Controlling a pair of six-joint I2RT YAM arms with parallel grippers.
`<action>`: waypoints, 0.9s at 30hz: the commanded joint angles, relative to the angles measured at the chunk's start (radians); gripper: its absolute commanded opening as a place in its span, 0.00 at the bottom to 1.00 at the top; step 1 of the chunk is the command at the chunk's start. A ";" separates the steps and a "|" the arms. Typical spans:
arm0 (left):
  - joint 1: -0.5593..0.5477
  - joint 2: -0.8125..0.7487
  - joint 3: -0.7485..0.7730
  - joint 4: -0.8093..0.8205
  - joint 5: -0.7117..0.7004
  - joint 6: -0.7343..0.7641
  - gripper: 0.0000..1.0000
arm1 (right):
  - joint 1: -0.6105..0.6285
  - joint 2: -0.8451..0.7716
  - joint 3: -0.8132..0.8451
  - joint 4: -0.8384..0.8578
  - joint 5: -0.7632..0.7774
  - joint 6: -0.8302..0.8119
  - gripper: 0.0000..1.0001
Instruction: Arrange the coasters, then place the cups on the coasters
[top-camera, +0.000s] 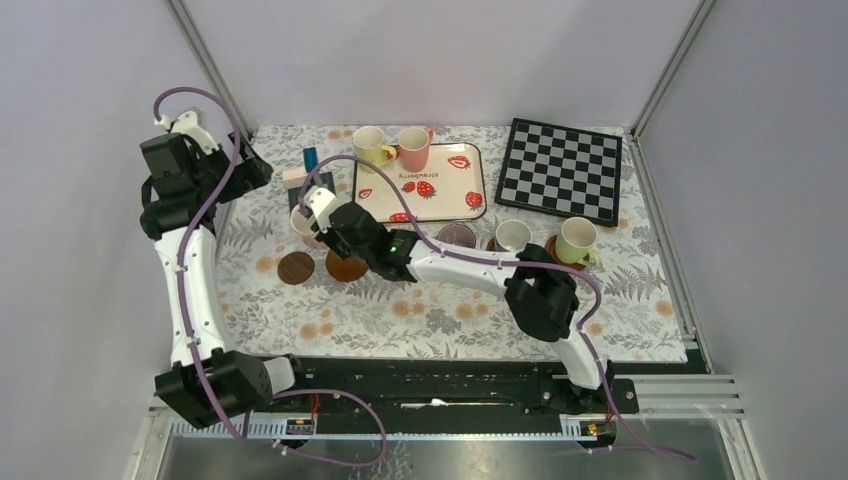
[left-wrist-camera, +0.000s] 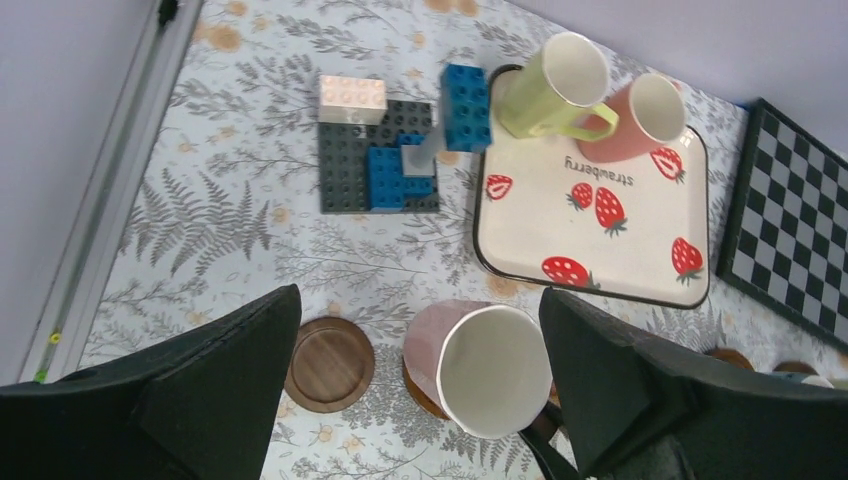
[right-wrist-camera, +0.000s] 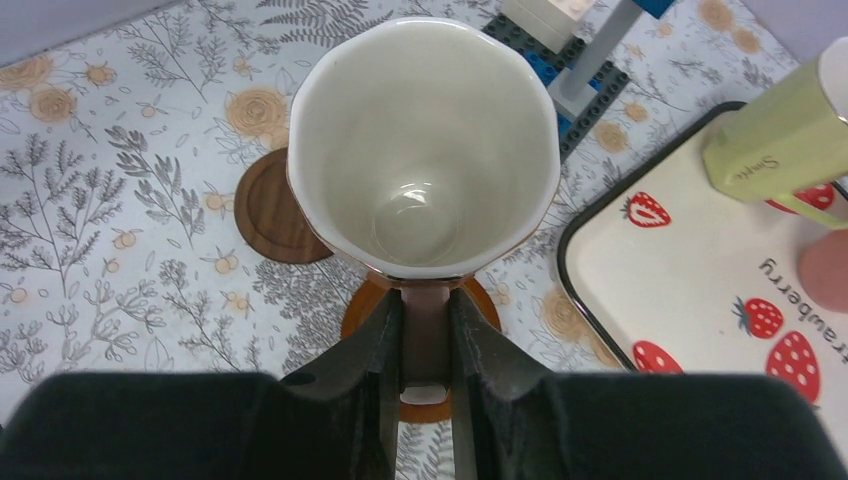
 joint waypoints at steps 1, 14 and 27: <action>0.056 0.032 0.083 0.000 0.025 -0.034 0.99 | 0.029 0.036 0.138 0.097 0.001 0.033 0.00; 0.066 0.004 0.073 0.032 0.056 -0.037 0.99 | 0.058 0.243 0.389 0.026 -0.010 0.092 0.00; 0.070 -0.013 0.061 0.037 0.072 -0.033 0.99 | 0.071 0.314 0.467 -0.019 -0.029 0.118 0.00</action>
